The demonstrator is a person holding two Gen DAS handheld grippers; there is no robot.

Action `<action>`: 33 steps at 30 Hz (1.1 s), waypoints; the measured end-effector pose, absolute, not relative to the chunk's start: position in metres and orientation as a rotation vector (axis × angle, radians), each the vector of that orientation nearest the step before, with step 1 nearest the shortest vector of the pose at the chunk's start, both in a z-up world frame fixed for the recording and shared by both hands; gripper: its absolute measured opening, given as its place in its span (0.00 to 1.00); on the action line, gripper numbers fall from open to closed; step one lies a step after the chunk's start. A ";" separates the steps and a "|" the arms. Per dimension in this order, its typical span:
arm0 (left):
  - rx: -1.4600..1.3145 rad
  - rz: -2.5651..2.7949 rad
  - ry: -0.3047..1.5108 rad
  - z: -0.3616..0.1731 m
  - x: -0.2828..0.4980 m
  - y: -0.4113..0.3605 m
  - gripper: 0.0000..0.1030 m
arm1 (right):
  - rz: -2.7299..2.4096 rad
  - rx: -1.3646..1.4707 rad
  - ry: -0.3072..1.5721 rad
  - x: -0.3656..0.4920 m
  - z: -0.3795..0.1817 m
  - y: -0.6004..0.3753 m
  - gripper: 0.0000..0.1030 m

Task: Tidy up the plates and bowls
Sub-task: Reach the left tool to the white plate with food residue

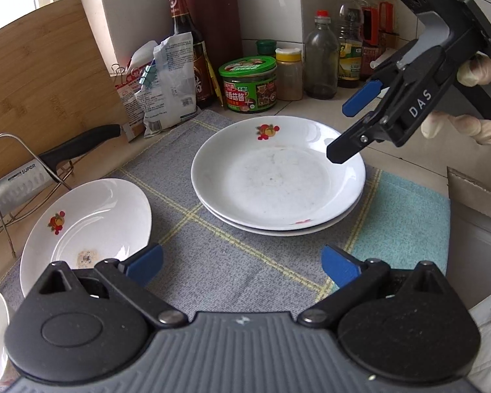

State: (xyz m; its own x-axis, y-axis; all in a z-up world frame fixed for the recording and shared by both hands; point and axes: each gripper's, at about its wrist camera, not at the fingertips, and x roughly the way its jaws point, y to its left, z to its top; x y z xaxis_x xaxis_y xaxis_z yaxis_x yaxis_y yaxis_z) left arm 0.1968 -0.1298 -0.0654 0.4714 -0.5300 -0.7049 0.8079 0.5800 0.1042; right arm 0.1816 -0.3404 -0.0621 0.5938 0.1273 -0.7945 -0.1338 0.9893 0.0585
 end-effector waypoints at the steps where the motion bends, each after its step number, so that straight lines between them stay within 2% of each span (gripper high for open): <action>1: 0.450 -0.838 0.684 -0.065 0.197 -0.128 0.99 | 0.148 -0.036 0.908 0.180 -0.060 -0.336 1.00; 17: 0.178 -0.505 0.748 -0.049 0.188 -0.077 0.99 | 0.182 -0.166 0.725 0.164 -0.049 -0.277 1.00; 33: 0.169 -0.592 0.731 -0.053 0.211 0.008 0.99 | -0.011 -0.138 0.776 0.162 -0.055 -0.176 1.00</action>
State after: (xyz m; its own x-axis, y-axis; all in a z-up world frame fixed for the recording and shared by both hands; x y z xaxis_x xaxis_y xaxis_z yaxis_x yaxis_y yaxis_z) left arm 0.2105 0.0077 -0.0530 0.5900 -0.4486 -0.6713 0.5632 0.8244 -0.0560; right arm 0.1622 -0.1760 -0.0555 0.7143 -0.0608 -0.6971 -0.0407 0.9909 -0.1281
